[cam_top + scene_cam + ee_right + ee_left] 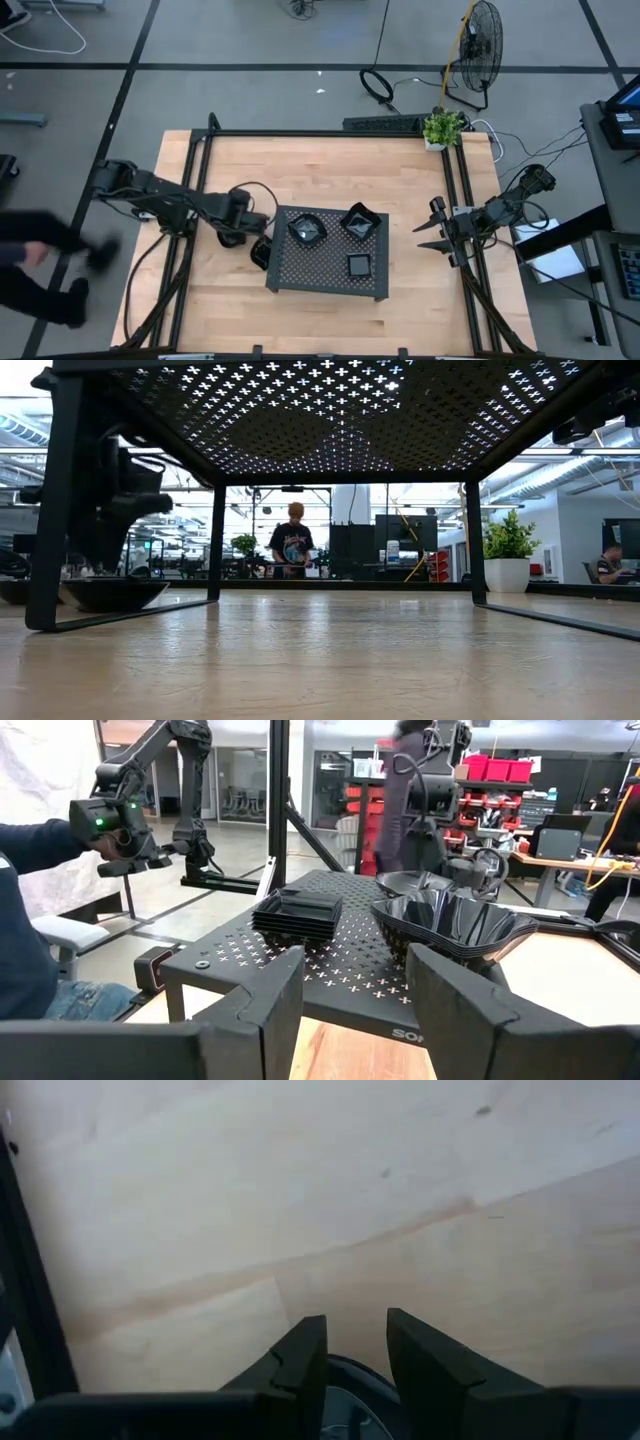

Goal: Pick & Place Mini shaped plates
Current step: Stack the black leaf-shaped plate on top of the black leaf-shaped plates on the shelf

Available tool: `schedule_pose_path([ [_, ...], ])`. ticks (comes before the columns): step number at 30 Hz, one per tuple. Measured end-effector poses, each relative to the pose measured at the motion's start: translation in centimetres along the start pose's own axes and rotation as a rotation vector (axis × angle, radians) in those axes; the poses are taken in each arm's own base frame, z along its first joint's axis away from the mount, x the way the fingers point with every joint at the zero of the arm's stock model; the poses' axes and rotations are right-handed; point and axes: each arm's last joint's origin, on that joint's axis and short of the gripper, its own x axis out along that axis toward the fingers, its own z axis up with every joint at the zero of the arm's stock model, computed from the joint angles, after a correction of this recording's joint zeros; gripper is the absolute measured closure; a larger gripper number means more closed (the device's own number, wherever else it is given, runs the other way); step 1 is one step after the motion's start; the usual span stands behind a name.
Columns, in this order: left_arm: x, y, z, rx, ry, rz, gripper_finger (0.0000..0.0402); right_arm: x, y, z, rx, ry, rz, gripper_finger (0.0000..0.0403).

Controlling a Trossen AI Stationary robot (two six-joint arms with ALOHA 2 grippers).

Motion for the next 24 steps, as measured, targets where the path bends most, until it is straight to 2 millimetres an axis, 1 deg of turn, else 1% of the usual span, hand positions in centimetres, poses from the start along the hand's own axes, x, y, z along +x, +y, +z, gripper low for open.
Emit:
schedule_pose_path([
  [3, -0.6, 0.7, 0.0, -0.014, 0.043, -0.013, 0.0291, 0.0, 0.0, 0.0, 0.001, 0.0, 0.0, 0.0238],
  [5, -1.2, 1.3, -0.3, -0.038, 0.081, -0.011, 0.0293, 0.0, 0.0, 0.0, 0.001, -0.001, 0.0, 0.0238],
  [7, -1.6, 1.7, -0.9, -0.056, 0.125, 0.0, 0.0303, 0.0, 0.0, 0.0, 0.0, 0.0, 0.0, 0.0238],
  [9, -1.9, 1.8, -1.6, -0.078, 0.161, 0.004, 0.0323, 0.0, 0.0, 0.0, 0.001, -0.001, 0.0, 0.0238],
  [13, -2.1, 1.3, -2.8, -0.122, 0.174, -0.021, 0.0389, 0.0, 0.0, 0.0, 0.001, 0.0, 0.0, 0.0238],
  [14, -2.1, 1.1, -3.0, -0.134, 0.171, -0.026, 0.0393, 0.0, 0.0, 0.0, 0.0, 0.0, 0.0, 0.0238],
  [17, -1.9, 0.8, -3.5, -0.173, 0.157, -0.013, 0.0388, 0.0, 0.0, 0.0, 0.001, -0.001, 0.0, 0.0238],
  [21, -1.2, 0.4, -3.8, -0.192, 0.154, 0.039, 0.0398, 0.0, 0.0, 0.0, 0.001, -0.001, 0.0, 0.0238],
  [24, -0.7, 0.1, -3.9, -0.189, 0.148, 0.067, 0.0393, 0.0, 0.0, 0.0, 0.0, 0.0, 0.0, 0.0238],
])
